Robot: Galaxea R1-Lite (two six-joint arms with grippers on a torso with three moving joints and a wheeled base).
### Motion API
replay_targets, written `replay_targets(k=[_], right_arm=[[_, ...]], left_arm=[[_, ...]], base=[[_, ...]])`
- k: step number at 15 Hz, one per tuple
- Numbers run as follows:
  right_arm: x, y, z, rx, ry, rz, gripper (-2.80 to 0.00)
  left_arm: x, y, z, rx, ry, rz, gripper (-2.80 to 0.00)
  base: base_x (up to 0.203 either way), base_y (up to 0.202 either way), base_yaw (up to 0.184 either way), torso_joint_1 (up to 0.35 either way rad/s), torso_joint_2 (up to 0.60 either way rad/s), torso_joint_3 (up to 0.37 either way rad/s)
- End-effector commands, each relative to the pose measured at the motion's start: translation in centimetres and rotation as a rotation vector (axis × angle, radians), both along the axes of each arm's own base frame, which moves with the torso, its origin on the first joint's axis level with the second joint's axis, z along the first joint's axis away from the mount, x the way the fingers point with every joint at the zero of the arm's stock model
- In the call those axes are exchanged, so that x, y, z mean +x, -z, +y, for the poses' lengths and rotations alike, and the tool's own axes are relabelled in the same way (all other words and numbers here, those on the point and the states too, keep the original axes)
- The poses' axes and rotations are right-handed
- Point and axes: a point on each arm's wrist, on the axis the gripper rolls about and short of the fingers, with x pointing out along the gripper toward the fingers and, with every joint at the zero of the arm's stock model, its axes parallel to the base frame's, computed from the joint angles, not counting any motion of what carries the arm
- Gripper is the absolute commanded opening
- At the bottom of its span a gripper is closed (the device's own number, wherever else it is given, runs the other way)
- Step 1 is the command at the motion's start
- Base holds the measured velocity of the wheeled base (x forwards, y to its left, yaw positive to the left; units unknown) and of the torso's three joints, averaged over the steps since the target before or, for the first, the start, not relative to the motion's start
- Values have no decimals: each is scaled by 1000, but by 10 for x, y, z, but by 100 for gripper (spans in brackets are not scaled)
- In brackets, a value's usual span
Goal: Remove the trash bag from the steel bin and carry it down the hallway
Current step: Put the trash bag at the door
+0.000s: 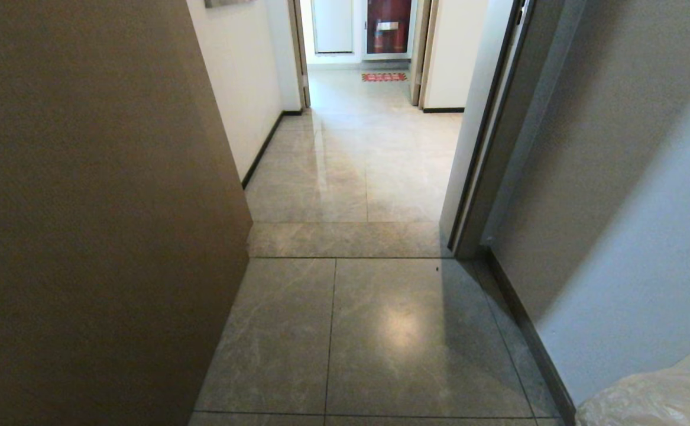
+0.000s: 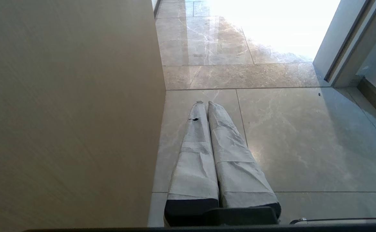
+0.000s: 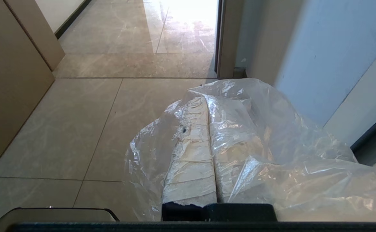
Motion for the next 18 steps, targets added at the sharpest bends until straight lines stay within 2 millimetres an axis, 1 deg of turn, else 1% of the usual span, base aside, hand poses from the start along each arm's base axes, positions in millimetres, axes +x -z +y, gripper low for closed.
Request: replay_targets(k=[1, 18], right_arm=[[0, 0, 0, 0, -1, 1, -280], [0, 0, 0, 0, -1, 1, -280]], left_arm=[[1, 3, 0, 1, 0, 9, -280], [1, 3, 0, -2, 0, 10, -280]], base=[[59, 0, 1, -2, 7, 7], [189, 0, 0, 2, 3, 2]])
